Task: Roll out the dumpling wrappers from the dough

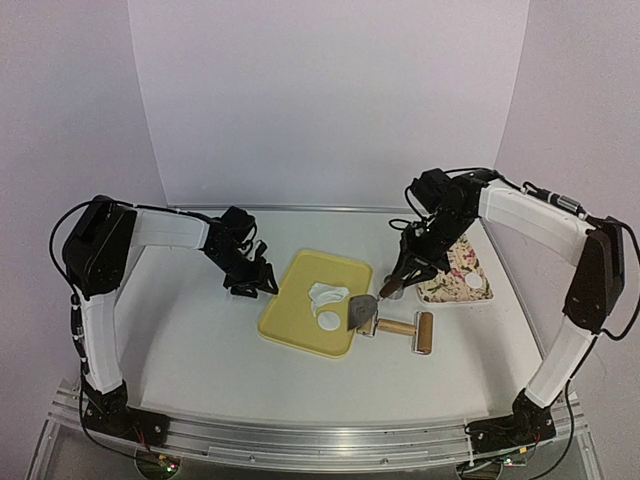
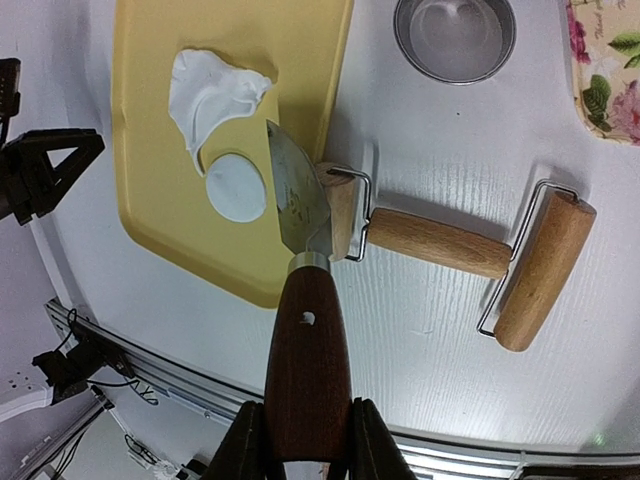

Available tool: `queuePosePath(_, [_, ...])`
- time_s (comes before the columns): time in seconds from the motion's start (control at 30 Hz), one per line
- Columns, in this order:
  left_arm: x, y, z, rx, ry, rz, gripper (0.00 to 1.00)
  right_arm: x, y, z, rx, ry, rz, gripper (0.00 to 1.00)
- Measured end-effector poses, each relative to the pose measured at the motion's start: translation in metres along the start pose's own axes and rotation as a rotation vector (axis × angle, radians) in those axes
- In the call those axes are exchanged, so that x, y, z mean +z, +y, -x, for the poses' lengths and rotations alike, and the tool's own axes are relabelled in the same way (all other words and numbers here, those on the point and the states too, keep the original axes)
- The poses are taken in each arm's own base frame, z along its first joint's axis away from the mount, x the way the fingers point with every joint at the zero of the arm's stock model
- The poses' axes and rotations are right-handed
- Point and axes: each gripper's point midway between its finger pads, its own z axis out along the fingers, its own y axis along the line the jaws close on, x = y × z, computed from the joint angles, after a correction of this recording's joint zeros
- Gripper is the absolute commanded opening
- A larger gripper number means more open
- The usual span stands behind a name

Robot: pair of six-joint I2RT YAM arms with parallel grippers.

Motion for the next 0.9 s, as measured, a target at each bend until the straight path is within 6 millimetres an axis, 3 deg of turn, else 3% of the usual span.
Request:
queuePosePath(0.27, [0.007, 0.002, 0.0, 0.008, 0.009, 0.011, 0.48, 0.013, 0.0, 0.0, 0.01, 0.025, -0.009, 0.0])
queuePosePath(0.6, [0.012, 0.008, -0.001, 0.029, 0.012, 0.034, 0.25, 0.021, 0.004, 0.003, 0.005, 0.045, 0.017, 0.0])
queuePosePath(0.9, [0.014, 0.011, 0.0, 0.081, 0.008, 0.047, 0.25, 0.029, -0.003, 0.008, 0.029, 0.073, 0.086, 0.0])
